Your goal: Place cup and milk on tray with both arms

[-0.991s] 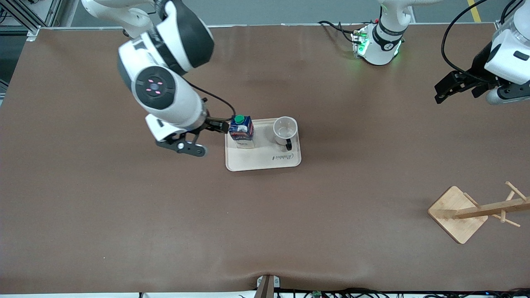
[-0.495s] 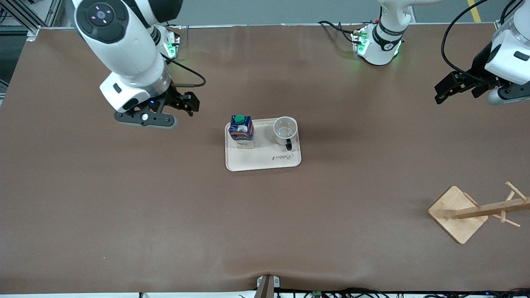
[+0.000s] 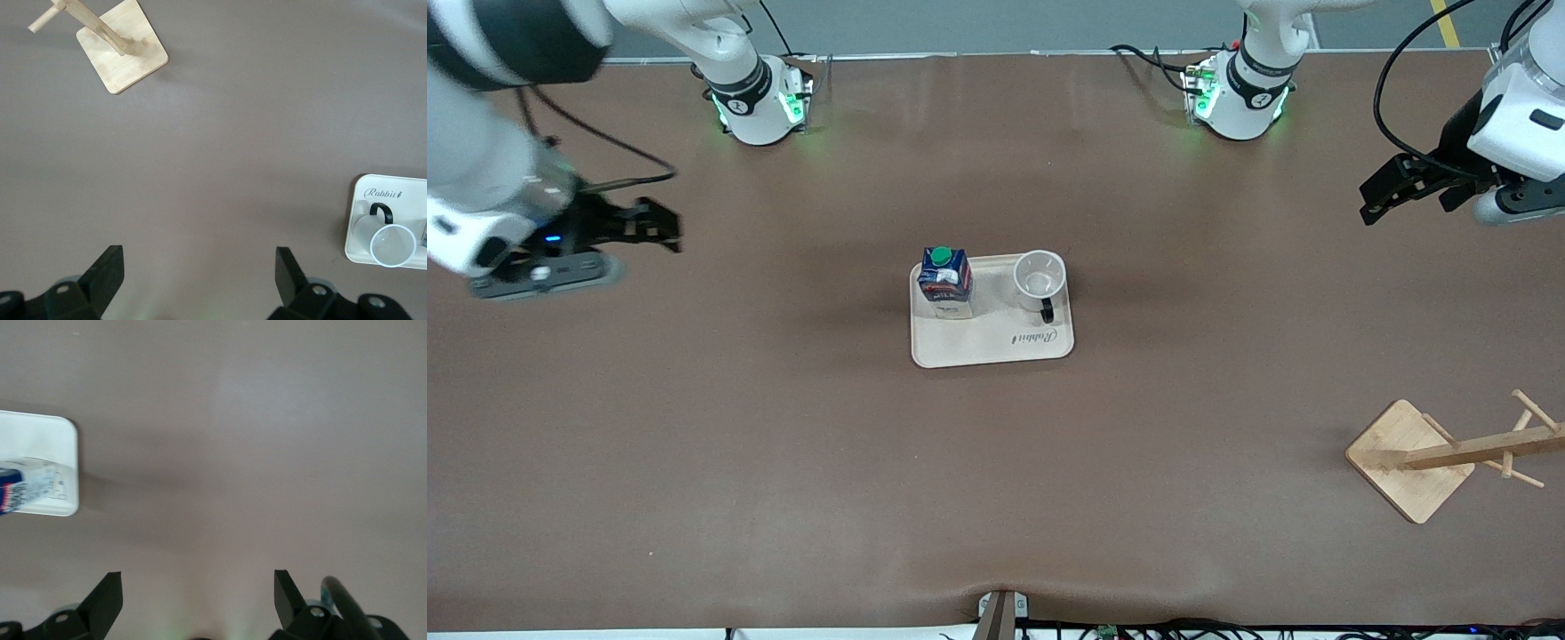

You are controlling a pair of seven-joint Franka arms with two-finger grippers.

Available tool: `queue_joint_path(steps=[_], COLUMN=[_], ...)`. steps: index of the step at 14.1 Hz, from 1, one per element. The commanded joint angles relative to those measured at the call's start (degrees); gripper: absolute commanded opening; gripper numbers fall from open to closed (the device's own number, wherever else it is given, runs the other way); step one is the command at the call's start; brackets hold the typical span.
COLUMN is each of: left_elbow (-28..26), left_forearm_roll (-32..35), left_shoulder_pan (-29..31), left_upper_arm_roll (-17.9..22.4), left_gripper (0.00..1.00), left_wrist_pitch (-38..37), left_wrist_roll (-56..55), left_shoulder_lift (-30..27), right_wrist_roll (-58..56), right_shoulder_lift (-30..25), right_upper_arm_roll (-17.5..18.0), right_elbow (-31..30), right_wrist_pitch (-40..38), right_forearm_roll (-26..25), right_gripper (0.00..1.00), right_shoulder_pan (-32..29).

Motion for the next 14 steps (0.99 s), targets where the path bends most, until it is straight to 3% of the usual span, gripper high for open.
queue_joint_path(steps=[1,3,8,9,12,14], left_elbow=[-0.6,-0.6,-0.6,-0.6,-0.5,-0.3], left_forearm_roll=[0.0,0.0,0.0,0.0,0.0,0.0], left_shoulder_pan=[0.7,0.7,0.6,0.6,0.6,0.6], left_upper_arm_roll=[-0.6,-0.6,-0.6,-0.6,-0.6,-0.6], left_gripper=[1.0,1.0,1.0,1.0,1.0,1.0], left_wrist_pitch=[0.7,0.4,1.9,2.0,2.1,2.1], left_wrist_roll=[-0.1,0.1,0.0,0.0,0.1,0.9], left_shoulder_lift=[-0.7,-0.8,0.2,0.4,1.0,1.0], right_wrist_roll=[-1.1,-0.3,-1.7,-1.8,-7.2,-17.7], right_shoulder_lift=[-4.5,-5.7,-0.4,1.0,0.9,0.2], right_upper_arm_roll=[1.1,1.3,1.0,1.0,1.0,1.0], right_elbow=[-1.1,-1.1,1.5,4.2,1.5,1.5], right_wrist_pitch=[-1.7,-1.1,2.8,2.4,1.5,2.1], right_forearm_roll=[-1.1,-5.3,-4.8,-4.1,6.3,5.8], right_gripper=[1.0,1.0,1.0,1.0,1.0,1.0], right_shoulder_pan=[-2.6,-2.8,-5.7,-6.2,-13.4,-13.4])
